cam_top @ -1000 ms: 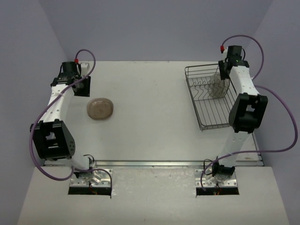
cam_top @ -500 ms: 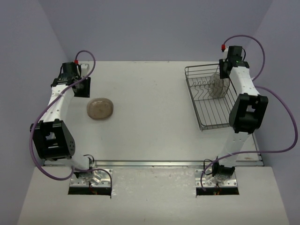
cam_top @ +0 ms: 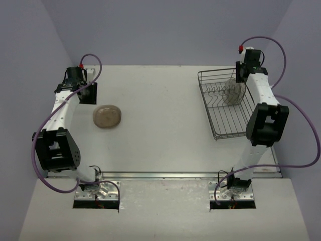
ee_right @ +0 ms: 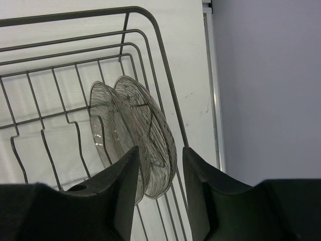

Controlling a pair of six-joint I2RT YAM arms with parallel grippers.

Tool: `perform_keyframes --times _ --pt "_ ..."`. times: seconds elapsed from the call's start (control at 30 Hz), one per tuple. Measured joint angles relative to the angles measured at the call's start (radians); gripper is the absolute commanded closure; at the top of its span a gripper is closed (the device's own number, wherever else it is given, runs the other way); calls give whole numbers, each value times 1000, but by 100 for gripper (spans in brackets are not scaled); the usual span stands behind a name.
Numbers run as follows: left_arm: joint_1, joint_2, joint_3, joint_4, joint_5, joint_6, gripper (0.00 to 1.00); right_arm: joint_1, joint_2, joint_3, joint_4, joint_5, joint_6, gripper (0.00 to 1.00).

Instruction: Unload the plates from the dish rack

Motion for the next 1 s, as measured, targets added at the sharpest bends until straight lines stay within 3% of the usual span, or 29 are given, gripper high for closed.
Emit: perform_keyframes --times 0.33,0.73,1.0 --pt "0 3 -1 2 1 -1 58 5 76 9 -1 5 -20 65" --pt "0 10 -2 2 4 -4 57 49 80 1 58 76 -111 99" --pt "0 10 -2 1 4 -5 57 105 46 -48 76 155 -208 100"
